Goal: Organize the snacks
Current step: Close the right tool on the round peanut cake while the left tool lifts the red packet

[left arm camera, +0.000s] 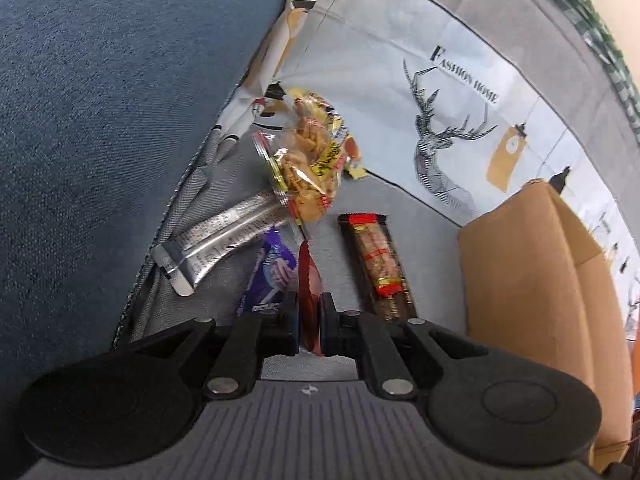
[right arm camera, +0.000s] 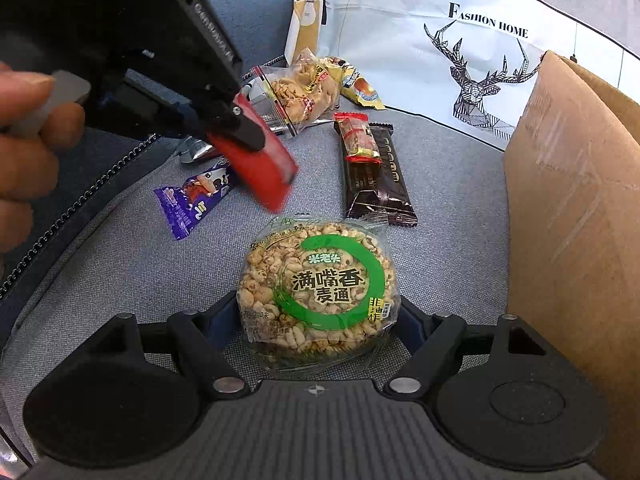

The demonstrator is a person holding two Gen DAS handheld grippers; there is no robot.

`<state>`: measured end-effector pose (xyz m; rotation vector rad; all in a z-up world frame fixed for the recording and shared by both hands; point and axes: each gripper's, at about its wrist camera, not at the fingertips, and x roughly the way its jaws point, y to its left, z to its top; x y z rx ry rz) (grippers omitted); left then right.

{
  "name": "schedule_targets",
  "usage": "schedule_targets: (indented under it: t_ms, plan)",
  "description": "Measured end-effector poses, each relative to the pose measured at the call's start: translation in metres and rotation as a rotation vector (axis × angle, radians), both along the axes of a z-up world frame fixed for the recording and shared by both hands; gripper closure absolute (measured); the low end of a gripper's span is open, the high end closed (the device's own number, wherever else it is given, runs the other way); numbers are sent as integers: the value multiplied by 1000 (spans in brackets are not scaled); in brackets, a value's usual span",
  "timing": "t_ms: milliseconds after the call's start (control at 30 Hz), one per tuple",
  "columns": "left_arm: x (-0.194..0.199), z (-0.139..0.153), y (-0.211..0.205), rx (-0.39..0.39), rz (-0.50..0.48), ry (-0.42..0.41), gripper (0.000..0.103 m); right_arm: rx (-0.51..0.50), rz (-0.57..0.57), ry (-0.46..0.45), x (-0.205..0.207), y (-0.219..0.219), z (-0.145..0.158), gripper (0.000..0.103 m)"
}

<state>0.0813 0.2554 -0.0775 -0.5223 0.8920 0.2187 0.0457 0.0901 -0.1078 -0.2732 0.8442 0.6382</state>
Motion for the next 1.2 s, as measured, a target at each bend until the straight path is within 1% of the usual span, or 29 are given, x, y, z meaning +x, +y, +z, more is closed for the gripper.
schedule_targets:
  t_ms: [67,167,333,433,467,500,567,667,800,1033,1200]
  plan:
    - [-1,-2,1,21,10,3,92,0,2,1,1,0,0,22]
    - [1,-5,2,4,6,-5,92,0,0,4,2,0,0,22]
    - [6,-11,-8,13,-23,1,87,2,-1,5,2,1,0,22]
    - [10,-11,-14,20,-43,-7,88,3,0,3,2,1,0,22]
    - [10,-11,-16,22,-56,-11,90,4,0,1,2,1,0,23]
    - [10,-10,-18,27,-66,-22,95,5,1,-1,2,1,0,23]
    - [10,-6,-22,36,-72,-46,97,6,-1,-6,1,0,0,23]
    - [8,2,-24,53,-71,-77,98,8,-14,-20,0,-1,2,23]
    - [4,10,-21,70,-47,-107,98,17,-28,-48,-2,-3,8,23]
    - [-1,25,-19,146,-12,-154,98,17,-43,-102,-3,-4,16,23]
    - [-5,32,-18,182,7,-185,98,33,-68,-125,0,-5,24,23]
